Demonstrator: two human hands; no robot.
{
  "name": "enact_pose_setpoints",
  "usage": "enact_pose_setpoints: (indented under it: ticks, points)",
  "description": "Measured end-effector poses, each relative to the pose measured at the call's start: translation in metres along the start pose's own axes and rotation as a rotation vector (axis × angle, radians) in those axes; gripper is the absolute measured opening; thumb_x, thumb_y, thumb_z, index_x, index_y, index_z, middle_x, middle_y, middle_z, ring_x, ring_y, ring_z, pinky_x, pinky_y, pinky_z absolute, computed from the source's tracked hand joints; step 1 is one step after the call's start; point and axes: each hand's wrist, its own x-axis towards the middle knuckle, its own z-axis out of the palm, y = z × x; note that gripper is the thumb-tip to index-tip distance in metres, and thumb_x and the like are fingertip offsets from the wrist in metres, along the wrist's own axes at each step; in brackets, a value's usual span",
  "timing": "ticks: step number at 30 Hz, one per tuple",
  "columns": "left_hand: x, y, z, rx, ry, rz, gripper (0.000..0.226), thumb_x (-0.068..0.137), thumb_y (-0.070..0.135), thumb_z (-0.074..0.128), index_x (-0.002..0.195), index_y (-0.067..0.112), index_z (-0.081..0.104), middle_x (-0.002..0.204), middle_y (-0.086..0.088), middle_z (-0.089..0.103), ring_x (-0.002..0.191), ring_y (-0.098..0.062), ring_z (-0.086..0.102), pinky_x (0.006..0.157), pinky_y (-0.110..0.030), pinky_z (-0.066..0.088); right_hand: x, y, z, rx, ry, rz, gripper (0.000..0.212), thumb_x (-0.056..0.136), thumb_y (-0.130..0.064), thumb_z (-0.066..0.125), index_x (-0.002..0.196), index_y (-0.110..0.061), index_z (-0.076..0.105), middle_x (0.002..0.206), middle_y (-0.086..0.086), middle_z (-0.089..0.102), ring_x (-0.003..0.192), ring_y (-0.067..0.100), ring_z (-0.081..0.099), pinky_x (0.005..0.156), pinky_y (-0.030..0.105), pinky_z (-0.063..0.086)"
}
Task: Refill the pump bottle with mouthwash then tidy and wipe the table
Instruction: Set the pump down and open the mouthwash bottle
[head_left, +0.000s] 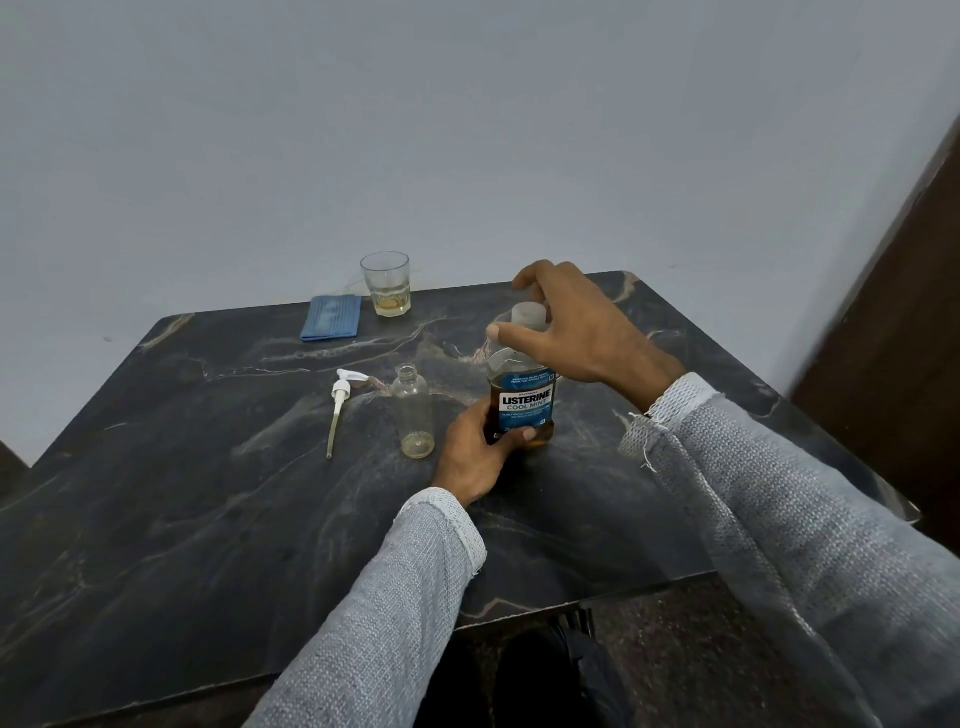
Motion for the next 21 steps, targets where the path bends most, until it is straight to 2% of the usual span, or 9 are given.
enact_pose_setpoints:
  ticks: [2,4,6,10,13,15,17,19,21]
  points:
    - [0.0,0.0,0.0,-0.006,0.0,-0.005,0.048,0.082,0.022,0.076,0.126,0.021,0.057,0.123,0.003,0.067,0.114,-0.012,0.062,0.104,-0.036,0.047,0.0,0.0,0.001,-0.082,0.044,0.014,0.047,0.084,-0.052,0.064,0.112,-0.017,0.053,0.101,-0.002,0.052,0.085,0.013,0.054,0.068,0.026,0.045]
    - [0.001,0.0,0.0,-0.001,0.002,-0.017,0.051,0.082,0.024,0.076,0.128,0.019,0.056,0.126,0.001,0.066,0.117,-0.014,0.061,0.105,-0.039,0.046,0.001,-0.002,0.0,-0.083,0.024,0.011,0.034,0.085,-0.042,0.064,0.106,-0.017,0.055,0.097,-0.001,0.055,0.085,0.015,0.055,0.067,0.027,0.043]
    - [0.001,0.0,0.001,-0.007,0.002,-0.019,0.054,0.081,0.024,0.076,0.13,0.017,0.055,0.127,0.0,0.066,0.118,-0.016,0.06,0.105,-0.041,0.046,0.002,-0.005,-0.002,-0.04,-0.026,0.003,0.026,0.084,-0.031,0.064,0.105,-0.017,0.056,0.098,-0.001,0.056,0.088,0.017,0.056,0.067,0.027,0.043]
    - [0.001,0.0,0.002,-0.02,0.004,-0.01,0.053,0.081,0.022,0.077,0.129,0.017,0.056,0.125,0.0,0.067,0.116,-0.015,0.062,0.104,-0.04,0.047,0.0,-0.009,-0.005,0.022,-0.088,-0.013,0.027,0.082,-0.022,0.063,0.109,-0.018,0.058,0.104,0.001,0.057,0.09,0.017,0.056,0.07,0.028,0.048]
    - [0.002,-0.001,0.001,-0.007,0.001,0.001,0.052,0.08,0.026,0.077,0.128,0.021,0.056,0.124,0.003,0.066,0.115,-0.012,0.062,0.103,-0.035,0.047,-0.001,-0.01,-0.004,0.023,-0.067,-0.055,0.032,0.083,-0.029,0.063,0.114,-0.021,0.056,0.108,0.001,0.056,0.093,0.017,0.057,0.076,0.031,0.051]
    - [0.002,-0.002,0.001,-0.006,0.0,0.004,0.05,0.081,0.027,0.077,0.126,0.023,0.056,0.123,0.005,0.067,0.113,-0.01,0.061,0.102,-0.033,0.047,-0.001,-0.007,-0.001,-0.055,-0.031,-0.059,0.045,0.085,-0.046,0.062,0.121,-0.021,0.053,0.113,0.0,0.053,0.094,0.016,0.055,0.078,0.032,0.05]
    - [0.002,-0.002,0.001,-0.024,-0.003,0.003,0.046,0.081,0.025,0.077,0.122,0.027,0.056,0.118,0.009,0.067,0.111,-0.008,0.062,0.101,-0.032,0.048,0.0,-0.004,0.003,-0.183,0.001,-0.027,0.055,0.084,-0.059,0.059,0.121,-0.018,0.052,0.11,0.0,0.053,0.091,0.016,0.054,0.072,0.03,0.047]
    - [0.002,-0.002,0.001,-0.037,-0.004,0.0,0.046,0.08,0.024,0.077,0.122,0.026,0.057,0.117,0.009,0.067,0.111,-0.009,0.063,0.101,-0.032,0.048,0.001,-0.001,0.006,-0.284,0.03,-0.012,0.051,0.085,-0.058,0.057,0.112,-0.015,0.053,0.102,0.001,0.059,0.086,0.017,0.054,0.067,0.03,0.043]
    - [0.002,-0.002,0.001,-0.04,-0.006,-0.003,0.048,0.08,0.024,0.077,0.124,0.025,0.057,0.117,0.009,0.067,0.111,-0.008,0.062,0.101,-0.032,0.048,0.003,-0.001,0.006,-0.296,0.031,-0.015,0.041,0.087,-0.048,0.057,0.107,-0.013,0.055,0.098,0.004,0.062,0.084,0.018,0.054,0.067,0.032,0.042]
